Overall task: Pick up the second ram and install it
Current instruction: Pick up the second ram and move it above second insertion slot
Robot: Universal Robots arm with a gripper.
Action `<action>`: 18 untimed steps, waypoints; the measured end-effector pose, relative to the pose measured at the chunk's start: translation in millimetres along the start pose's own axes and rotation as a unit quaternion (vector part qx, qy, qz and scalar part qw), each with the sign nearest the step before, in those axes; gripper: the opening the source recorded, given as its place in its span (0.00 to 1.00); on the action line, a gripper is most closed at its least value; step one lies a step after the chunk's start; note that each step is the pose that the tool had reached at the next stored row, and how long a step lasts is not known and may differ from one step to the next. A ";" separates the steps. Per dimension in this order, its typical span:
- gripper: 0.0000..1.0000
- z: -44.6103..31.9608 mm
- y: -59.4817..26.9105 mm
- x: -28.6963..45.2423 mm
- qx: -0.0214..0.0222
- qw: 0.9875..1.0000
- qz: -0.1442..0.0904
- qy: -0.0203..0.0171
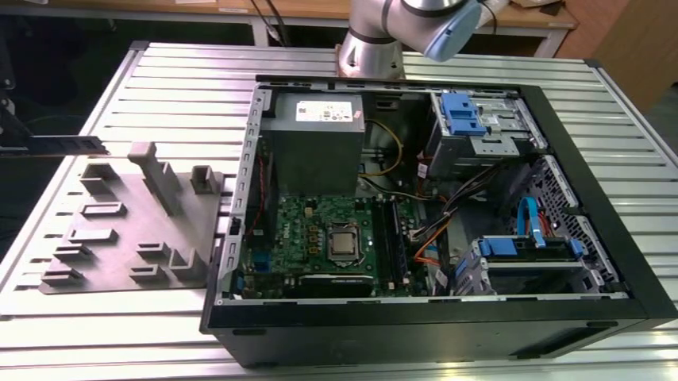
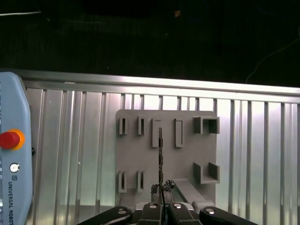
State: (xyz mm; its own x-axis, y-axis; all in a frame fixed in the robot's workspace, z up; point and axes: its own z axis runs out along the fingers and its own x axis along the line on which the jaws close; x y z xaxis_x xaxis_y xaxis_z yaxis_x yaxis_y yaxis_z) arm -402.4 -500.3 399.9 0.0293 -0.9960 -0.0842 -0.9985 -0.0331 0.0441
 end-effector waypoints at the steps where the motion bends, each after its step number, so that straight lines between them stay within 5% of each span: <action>1: 0.08 -0.1 -2.0 0.1 0.000 1.000 0.000 0.000; 18: 0.08 -2.4 -51.7 1.5 0.000 1.000 0.000 0.000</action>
State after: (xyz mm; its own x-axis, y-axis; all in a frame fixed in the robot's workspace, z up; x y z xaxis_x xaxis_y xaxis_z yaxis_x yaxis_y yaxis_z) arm -350.7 -500.3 399.9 0.0293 -0.9960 -0.0843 -0.9985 -0.0331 0.0440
